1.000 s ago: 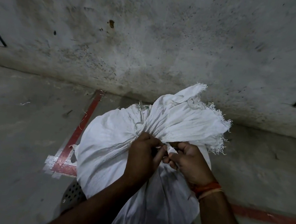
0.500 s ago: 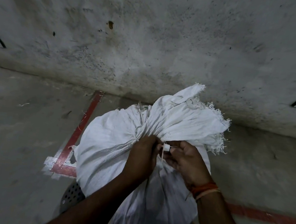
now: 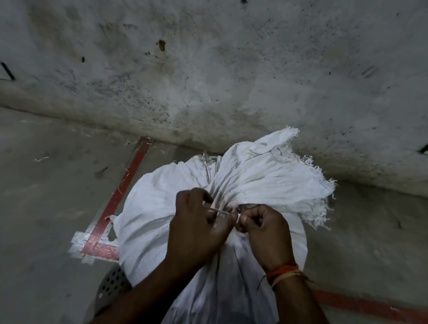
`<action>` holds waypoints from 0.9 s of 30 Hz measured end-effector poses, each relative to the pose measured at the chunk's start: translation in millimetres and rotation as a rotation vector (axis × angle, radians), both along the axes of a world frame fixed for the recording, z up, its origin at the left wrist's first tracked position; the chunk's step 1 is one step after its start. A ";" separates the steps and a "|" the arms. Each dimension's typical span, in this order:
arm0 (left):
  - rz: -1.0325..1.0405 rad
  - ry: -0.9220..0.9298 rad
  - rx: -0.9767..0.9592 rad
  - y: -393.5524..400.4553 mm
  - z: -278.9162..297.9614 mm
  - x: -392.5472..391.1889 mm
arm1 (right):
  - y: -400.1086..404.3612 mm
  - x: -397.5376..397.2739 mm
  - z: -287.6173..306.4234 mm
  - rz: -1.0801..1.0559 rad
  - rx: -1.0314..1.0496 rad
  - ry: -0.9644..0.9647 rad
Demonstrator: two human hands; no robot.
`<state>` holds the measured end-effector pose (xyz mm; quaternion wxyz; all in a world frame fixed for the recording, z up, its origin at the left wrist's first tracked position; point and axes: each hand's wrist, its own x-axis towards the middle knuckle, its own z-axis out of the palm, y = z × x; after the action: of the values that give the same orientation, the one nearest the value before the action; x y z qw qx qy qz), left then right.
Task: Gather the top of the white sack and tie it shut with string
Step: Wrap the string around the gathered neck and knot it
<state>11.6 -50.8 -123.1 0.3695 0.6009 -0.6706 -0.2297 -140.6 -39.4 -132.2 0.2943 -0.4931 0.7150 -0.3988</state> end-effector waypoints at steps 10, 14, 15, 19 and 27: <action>-0.099 -0.015 -0.031 16.5 -17.6 5.7 | 28.2 31.7 9.0 -0.032 0.041 0.129; -0.108 -0.171 -0.089 4.8 -22.1 14.8 | 31.2 39.9 10.5 0.024 0.124 0.289; -0.124 -0.209 -0.095 -0.7 -22.3 17.1 | 32.3 40.4 12.3 0.047 0.143 0.342; -0.155 -0.197 -0.115 -18.3 -25.1 32.5 | 42.5 33.5 17.0 0.066 0.184 0.451; -0.316 0.084 -0.012 -44.1 -35.8 35.4 | 51.5 17.3 25.2 0.225 0.075 0.311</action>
<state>47.0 -94.9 -159.0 0.3601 0.4756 -0.7420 -0.3059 -123.3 12.1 -107.0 0.2411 -0.6141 0.7067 -0.2557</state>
